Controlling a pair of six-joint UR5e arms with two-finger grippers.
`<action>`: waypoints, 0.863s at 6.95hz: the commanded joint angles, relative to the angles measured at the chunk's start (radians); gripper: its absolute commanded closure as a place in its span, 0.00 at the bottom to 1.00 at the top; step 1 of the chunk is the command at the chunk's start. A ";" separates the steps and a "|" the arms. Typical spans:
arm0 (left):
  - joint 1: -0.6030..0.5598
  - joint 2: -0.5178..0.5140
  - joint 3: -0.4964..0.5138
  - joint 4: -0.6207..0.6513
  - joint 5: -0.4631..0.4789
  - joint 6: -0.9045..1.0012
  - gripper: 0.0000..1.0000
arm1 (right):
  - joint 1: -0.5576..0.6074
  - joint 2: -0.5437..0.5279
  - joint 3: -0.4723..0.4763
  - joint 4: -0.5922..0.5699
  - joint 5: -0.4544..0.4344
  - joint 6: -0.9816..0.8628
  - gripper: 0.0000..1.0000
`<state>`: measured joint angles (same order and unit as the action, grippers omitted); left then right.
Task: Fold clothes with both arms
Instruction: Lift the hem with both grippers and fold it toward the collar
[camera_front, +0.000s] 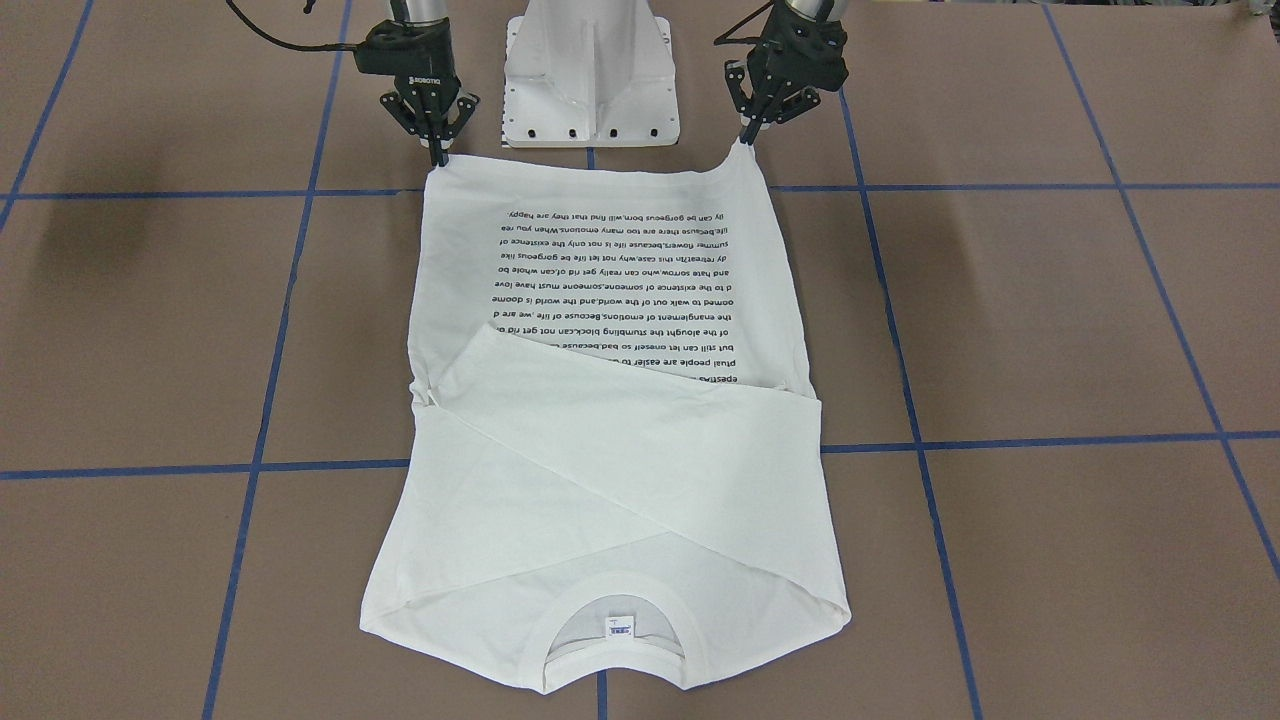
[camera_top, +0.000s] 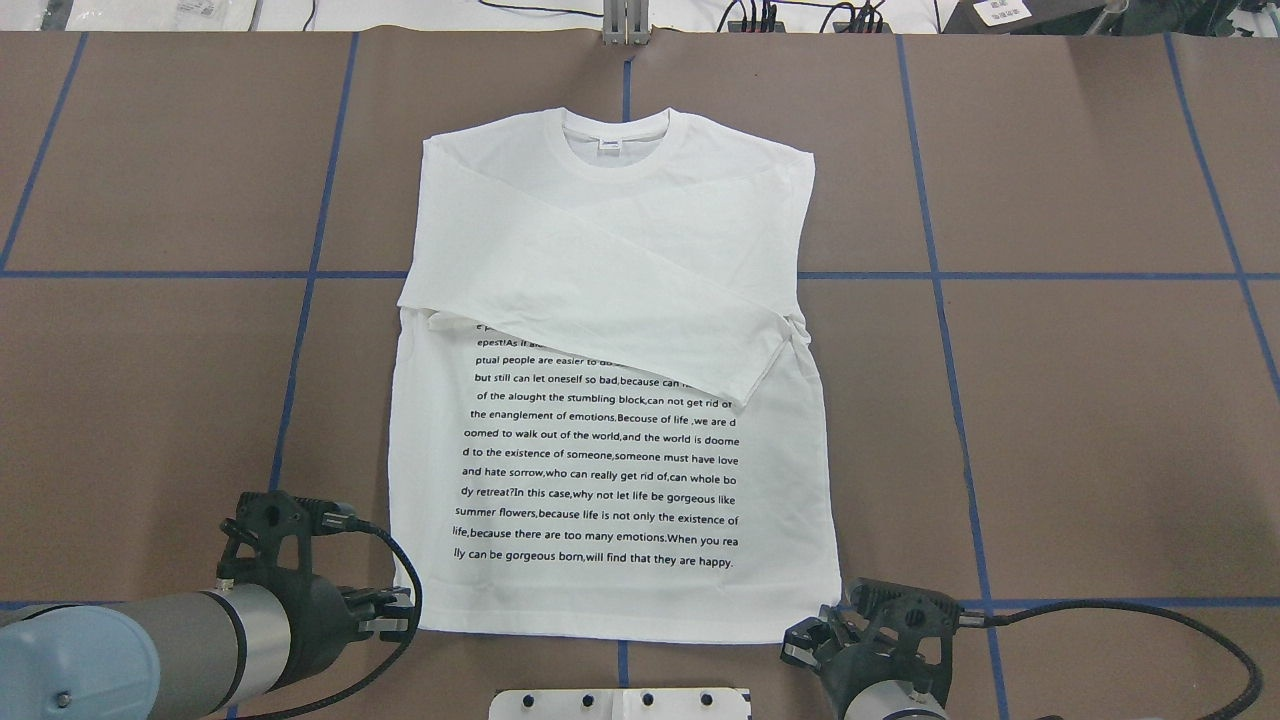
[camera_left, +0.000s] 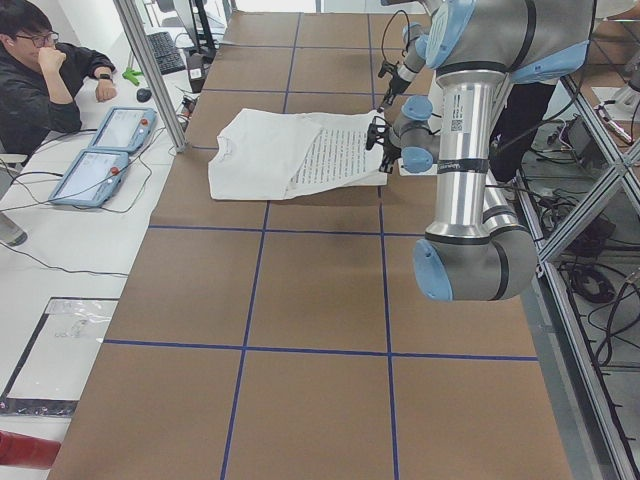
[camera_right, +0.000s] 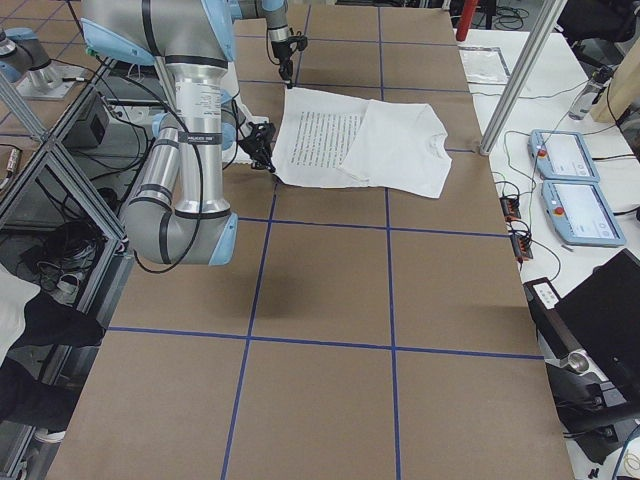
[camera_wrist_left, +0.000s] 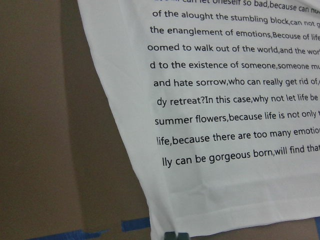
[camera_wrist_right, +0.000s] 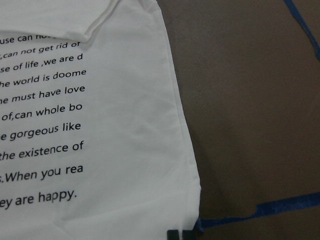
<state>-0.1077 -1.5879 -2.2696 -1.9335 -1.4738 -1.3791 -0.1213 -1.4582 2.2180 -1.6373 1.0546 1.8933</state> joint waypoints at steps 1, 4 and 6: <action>-0.027 -0.003 -0.106 0.078 -0.093 0.005 1.00 | 0.017 -0.004 0.204 -0.205 0.068 -0.002 1.00; -0.168 -0.186 -0.445 0.577 -0.274 0.008 1.00 | 0.065 0.123 0.499 -0.575 0.215 -0.002 1.00; -0.248 -0.402 -0.344 0.741 -0.303 0.146 1.00 | 0.187 0.258 0.455 -0.654 0.275 -0.174 1.00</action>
<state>-0.2984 -1.8736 -2.6700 -1.2820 -1.7573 -1.3200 -0.0072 -1.2847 2.6954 -2.2461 1.2987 1.8290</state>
